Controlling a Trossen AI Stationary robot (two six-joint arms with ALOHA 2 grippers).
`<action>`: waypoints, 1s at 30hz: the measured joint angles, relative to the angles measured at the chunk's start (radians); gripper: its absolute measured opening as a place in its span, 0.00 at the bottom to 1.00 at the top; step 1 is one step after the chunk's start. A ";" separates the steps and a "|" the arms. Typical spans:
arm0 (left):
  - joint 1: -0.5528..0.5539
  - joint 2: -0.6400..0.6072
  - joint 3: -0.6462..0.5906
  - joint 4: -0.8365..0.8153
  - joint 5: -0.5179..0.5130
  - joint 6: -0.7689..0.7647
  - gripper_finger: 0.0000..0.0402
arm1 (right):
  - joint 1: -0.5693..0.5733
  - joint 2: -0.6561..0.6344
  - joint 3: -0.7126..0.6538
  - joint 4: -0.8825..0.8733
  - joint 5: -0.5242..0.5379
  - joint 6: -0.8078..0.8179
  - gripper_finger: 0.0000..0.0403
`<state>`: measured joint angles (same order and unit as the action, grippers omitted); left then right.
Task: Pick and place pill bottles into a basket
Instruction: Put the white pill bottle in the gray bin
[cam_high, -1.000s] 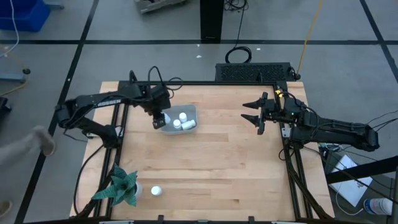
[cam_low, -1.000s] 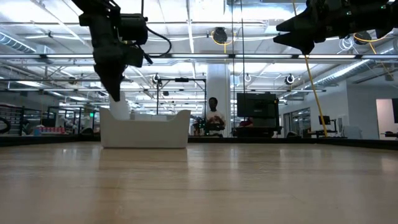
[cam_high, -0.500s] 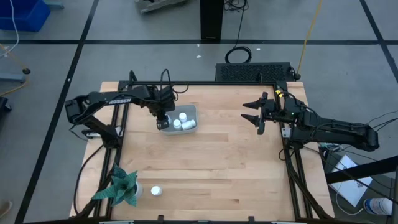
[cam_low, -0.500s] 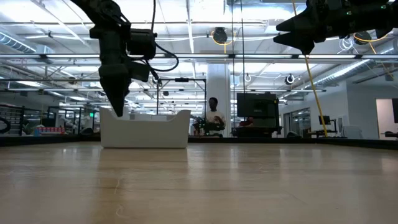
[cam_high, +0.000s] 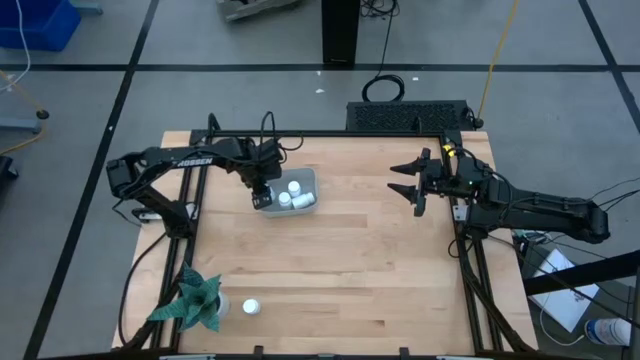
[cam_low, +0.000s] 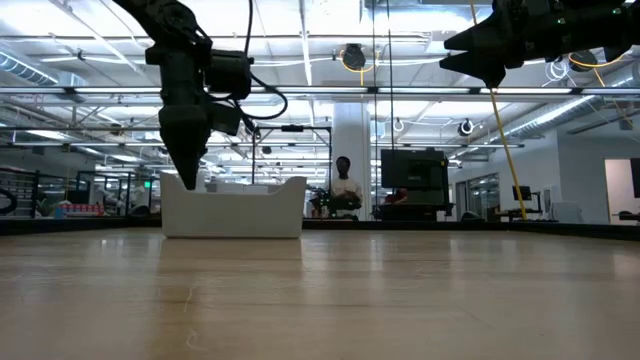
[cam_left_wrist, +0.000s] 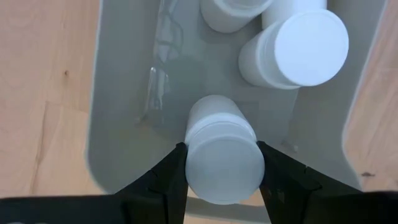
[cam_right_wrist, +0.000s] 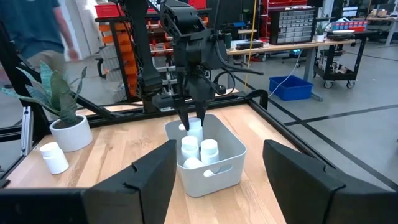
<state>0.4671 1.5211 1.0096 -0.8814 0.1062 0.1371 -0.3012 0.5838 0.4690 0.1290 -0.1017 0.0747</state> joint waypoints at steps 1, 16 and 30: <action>0.000 0.000 0.000 0.000 0.000 0.000 0.41 | 0.000 0.000 0.000 0.000 0.000 0.000 0.57; 0.000 0.000 0.000 0.002 0.004 -0.054 0.41 | 0.000 0.000 0.000 0.000 -0.001 0.000 0.57; -0.043 0.000 0.000 0.024 -0.059 -0.096 0.78 | 0.000 0.000 0.000 0.000 -0.002 -0.001 0.57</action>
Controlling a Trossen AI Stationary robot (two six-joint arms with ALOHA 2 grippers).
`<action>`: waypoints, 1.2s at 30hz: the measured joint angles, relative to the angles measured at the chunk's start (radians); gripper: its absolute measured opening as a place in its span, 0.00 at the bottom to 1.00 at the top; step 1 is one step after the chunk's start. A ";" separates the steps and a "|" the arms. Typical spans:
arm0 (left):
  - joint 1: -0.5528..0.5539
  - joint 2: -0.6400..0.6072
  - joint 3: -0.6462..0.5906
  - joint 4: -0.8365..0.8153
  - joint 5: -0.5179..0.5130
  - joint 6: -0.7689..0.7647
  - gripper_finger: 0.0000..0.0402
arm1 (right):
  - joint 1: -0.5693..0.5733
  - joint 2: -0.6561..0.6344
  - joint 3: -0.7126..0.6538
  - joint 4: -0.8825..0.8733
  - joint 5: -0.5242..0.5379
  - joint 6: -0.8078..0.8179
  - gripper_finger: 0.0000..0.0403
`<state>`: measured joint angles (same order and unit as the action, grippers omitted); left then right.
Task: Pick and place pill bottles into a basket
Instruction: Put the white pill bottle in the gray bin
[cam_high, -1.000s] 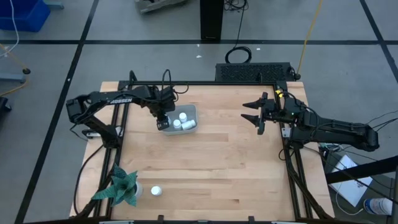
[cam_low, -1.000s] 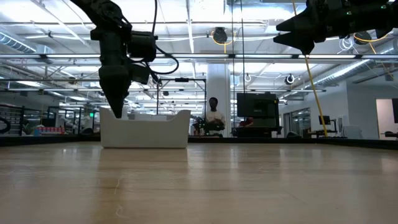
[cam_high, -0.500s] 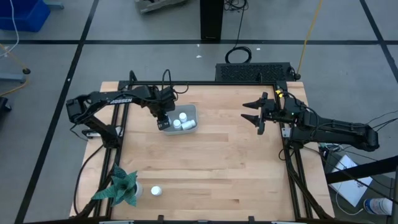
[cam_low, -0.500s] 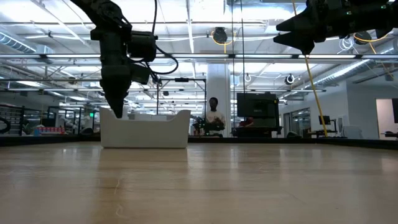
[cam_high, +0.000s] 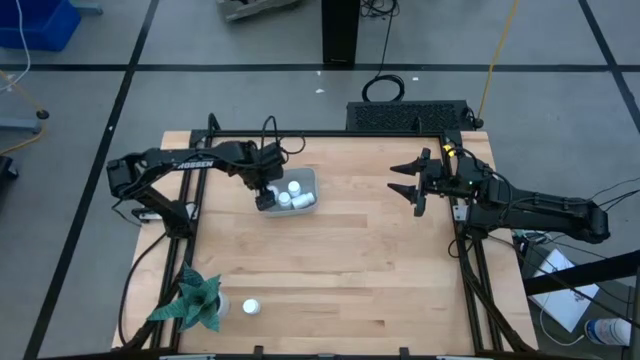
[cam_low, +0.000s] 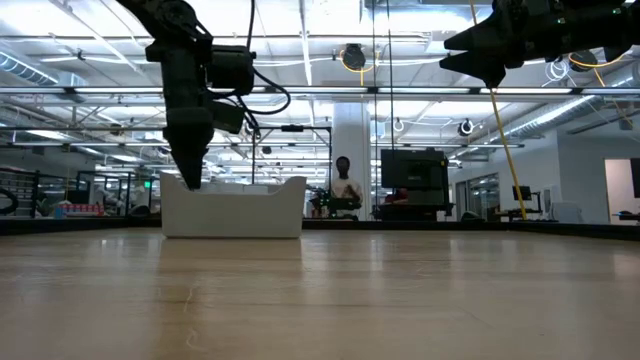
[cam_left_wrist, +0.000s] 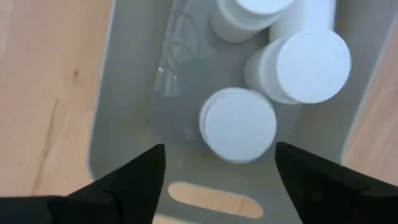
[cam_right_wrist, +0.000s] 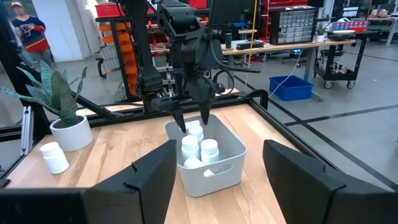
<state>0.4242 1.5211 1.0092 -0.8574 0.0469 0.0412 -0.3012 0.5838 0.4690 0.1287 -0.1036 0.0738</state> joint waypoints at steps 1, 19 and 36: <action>0.000 0.000 0.000 0.000 -0.001 -0.003 0.79 | 0.000 0.000 0.000 0.000 0.000 0.000 0.57; -0.001 -0.296 -0.001 0.186 0.055 -0.011 0.83 | 0.000 0.000 0.000 0.001 0.020 0.000 0.57; -0.412 -0.624 -0.050 0.466 0.211 0.030 0.83 | 0.000 0.000 0.000 0.001 0.029 0.010 0.57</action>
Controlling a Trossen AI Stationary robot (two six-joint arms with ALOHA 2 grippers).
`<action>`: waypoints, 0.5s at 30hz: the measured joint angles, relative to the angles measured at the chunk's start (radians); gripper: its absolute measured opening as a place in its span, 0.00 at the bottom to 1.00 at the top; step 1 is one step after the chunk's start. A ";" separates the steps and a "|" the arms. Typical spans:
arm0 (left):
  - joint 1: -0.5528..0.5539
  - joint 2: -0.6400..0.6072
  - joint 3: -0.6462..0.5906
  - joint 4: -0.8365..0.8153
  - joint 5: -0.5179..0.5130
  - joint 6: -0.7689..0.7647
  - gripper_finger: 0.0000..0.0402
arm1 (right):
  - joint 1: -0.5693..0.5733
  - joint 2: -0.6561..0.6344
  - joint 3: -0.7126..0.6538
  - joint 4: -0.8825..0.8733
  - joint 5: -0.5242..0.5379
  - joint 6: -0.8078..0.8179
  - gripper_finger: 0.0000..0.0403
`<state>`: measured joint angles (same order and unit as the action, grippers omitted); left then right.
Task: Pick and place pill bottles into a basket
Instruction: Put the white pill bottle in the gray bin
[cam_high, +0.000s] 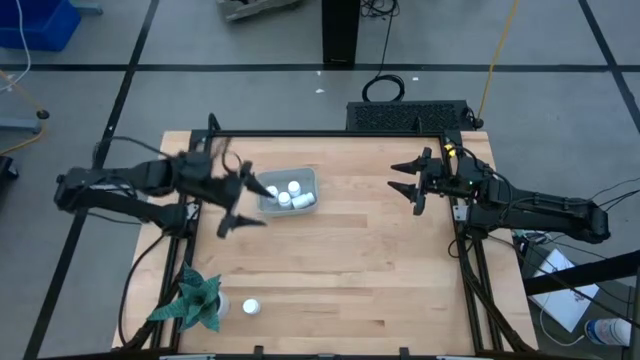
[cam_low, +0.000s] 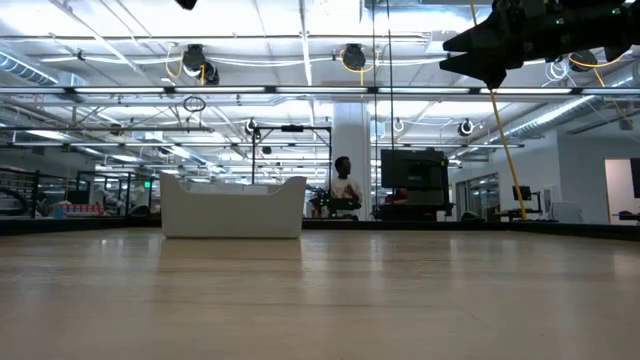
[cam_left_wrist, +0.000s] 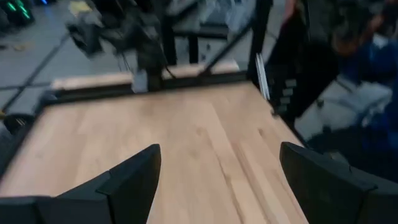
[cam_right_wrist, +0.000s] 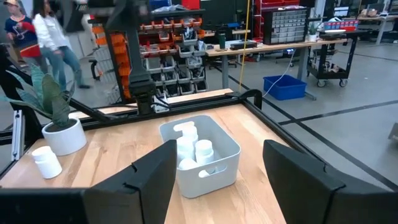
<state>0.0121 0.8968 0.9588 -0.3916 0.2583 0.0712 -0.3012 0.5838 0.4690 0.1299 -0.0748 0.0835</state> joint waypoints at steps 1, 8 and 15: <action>-0.031 0.004 -0.023 0.006 -0.016 -0.002 0.83 | 0.000 0.000 0.000 0.001 0.000 0.001 0.57; -0.175 0.066 -0.154 0.074 -0.152 -0.165 0.83 | 0.000 0.000 0.000 0.025 0.000 0.034 0.57; -0.242 0.189 -0.037 -0.172 -0.181 -0.419 0.83 | 0.000 0.009 0.000 0.023 0.008 0.039 0.57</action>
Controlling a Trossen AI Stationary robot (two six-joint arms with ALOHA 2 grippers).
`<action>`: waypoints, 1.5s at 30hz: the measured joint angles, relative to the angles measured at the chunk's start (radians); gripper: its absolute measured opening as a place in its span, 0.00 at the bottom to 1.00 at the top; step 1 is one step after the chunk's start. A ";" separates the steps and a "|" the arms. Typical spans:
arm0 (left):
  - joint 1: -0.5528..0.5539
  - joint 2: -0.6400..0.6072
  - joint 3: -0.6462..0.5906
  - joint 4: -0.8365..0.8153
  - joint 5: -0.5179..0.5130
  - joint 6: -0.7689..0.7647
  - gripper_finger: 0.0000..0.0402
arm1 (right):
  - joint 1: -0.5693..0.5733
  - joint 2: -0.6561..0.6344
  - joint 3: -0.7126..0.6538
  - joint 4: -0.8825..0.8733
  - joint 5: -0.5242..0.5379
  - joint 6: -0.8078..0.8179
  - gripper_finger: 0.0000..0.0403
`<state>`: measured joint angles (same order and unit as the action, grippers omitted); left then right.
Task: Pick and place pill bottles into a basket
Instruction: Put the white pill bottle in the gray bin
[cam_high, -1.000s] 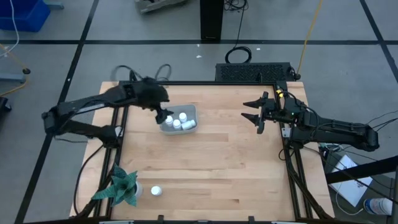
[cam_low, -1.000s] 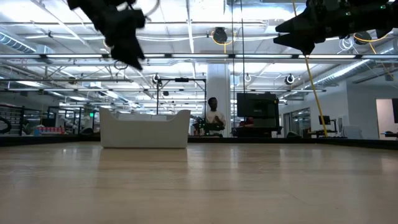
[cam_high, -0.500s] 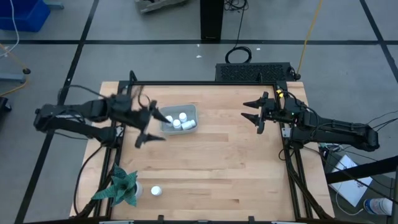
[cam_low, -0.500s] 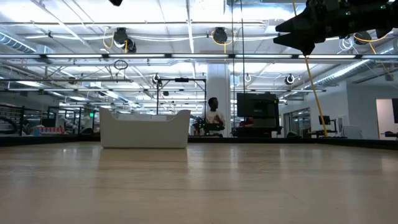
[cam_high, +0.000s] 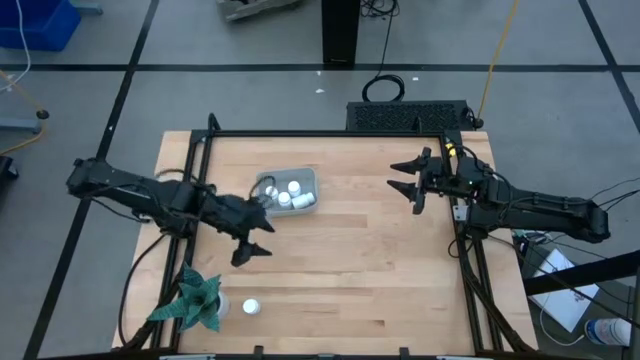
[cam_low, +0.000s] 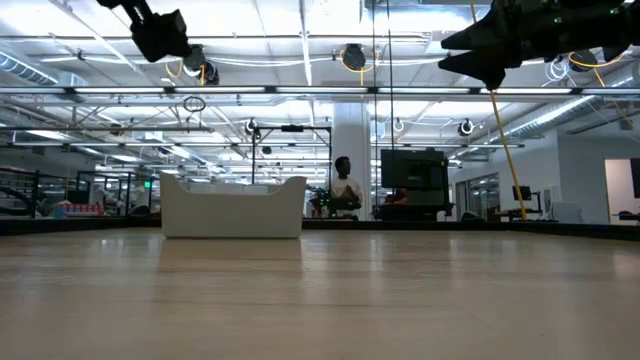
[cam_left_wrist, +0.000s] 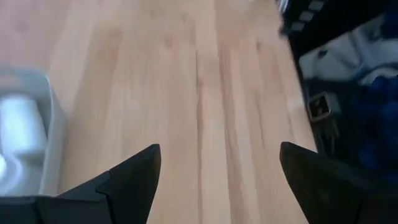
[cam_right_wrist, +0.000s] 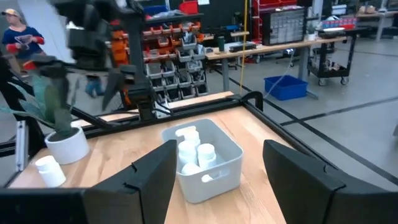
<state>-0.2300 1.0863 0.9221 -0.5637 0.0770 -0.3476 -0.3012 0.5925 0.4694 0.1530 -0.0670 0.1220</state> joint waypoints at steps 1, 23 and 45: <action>-0.011 0.028 0.031 -0.048 -0.003 -0.018 0.83 | 0.000 0.005 0.000 0.001 0.014 -0.003 0.57; -0.327 0.498 0.399 -0.489 0.168 -0.546 0.83 | 0.002 0.049 0.000 0.075 -0.016 -0.021 0.56; -0.384 0.649 0.398 -0.497 0.141 -0.554 0.83 | 0.002 0.049 0.000 0.105 -0.042 -0.003 0.56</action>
<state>-0.6142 1.7349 1.3201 -1.0611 0.2180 -0.9018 -0.2989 0.6415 0.4698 0.2581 -0.1093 0.1188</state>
